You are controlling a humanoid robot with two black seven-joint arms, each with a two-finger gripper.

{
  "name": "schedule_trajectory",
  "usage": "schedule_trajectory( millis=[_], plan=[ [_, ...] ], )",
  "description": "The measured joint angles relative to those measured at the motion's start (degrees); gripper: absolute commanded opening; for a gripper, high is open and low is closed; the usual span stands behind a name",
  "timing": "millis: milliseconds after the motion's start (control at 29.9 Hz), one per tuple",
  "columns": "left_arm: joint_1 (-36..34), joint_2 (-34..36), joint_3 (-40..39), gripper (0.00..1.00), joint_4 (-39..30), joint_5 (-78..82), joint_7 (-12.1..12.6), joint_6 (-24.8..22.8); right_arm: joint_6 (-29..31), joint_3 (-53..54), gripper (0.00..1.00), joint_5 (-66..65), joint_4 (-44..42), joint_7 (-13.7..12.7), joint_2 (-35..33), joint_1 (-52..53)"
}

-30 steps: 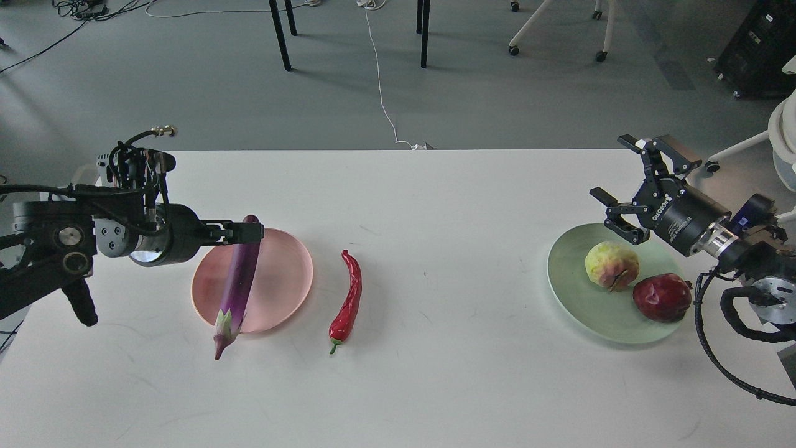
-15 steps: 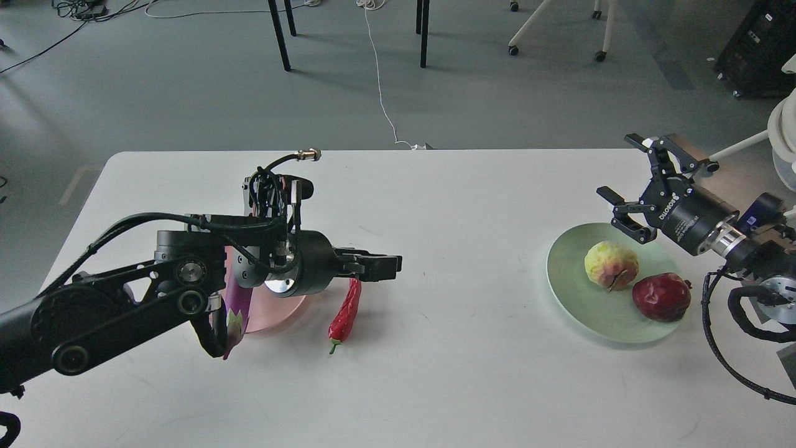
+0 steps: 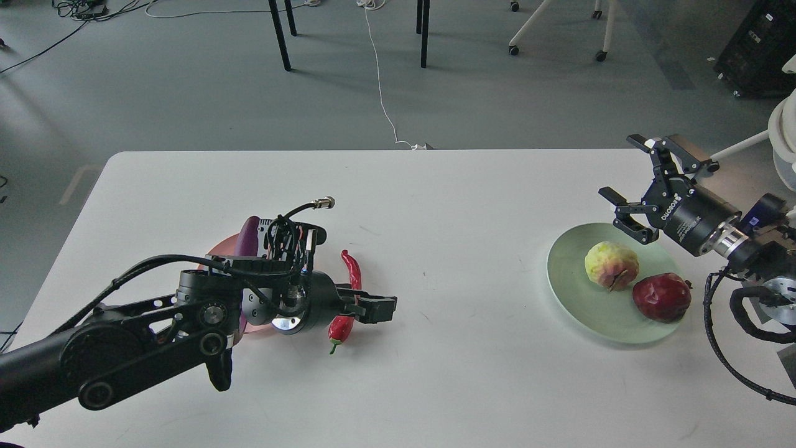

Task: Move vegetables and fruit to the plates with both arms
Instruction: 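Release the eggplant and grasp the red chili pepper with the left gripper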

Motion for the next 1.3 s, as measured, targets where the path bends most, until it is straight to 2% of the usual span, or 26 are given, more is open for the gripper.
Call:
schedule_trajectory(
  millis=[401,1304],
  plan=[
    [0.2,-1.2,0.0,0.91,3.8,1.6,0.0,0.0,0.0,0.0,0.98,0.0,0.0,0.0,0.0,0.0],
    [2.9,-2.0,0.1,0.91,4.5,3.3,0.0,0.0,0.0,0.0,0.98,0.0,0.1,0.0,0.1,0.0]
  ],
)
